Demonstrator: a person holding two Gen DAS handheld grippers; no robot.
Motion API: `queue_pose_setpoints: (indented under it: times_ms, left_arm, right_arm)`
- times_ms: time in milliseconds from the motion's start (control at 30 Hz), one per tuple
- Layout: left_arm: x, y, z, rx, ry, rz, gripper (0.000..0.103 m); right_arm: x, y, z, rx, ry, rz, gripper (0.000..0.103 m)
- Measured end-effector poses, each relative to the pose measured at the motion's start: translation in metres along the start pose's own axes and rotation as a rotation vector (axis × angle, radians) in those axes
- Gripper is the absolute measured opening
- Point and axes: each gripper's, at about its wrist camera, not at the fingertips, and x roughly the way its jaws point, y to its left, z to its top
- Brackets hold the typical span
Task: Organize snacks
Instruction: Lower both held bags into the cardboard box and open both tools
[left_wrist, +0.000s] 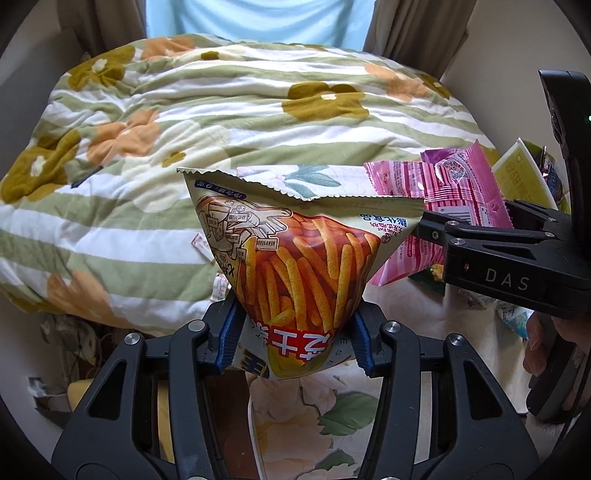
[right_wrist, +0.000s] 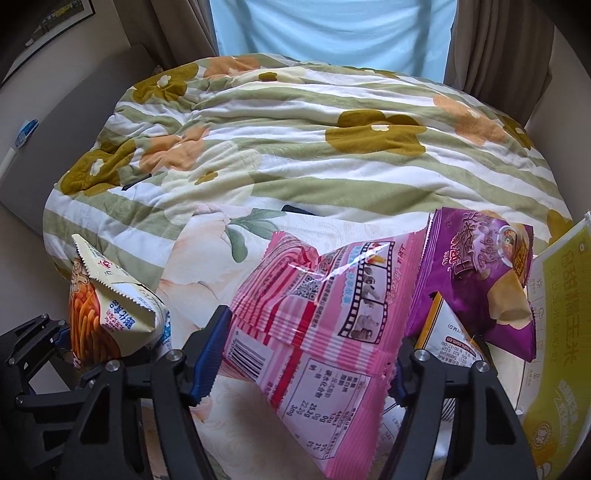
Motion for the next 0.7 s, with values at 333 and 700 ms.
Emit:
queue_pose_setpoints:
  times_ms: [333, 700]
  left_arm:
    - [-0.068, -0.071, 0.027, 0.062, -0.143, 0.03, 0.047]
    - [-0.104, -0.223, 0.046, 0.134, -0.239, -0.036, 0.047]
  right_arm:
    - [-0.101, -0.032, 0.001, -0.012, -0.185, 0.025, 0.067]
    - [-0.213, -0.149, -0.039, 0.021, -0.318, 0.005, 0.067]
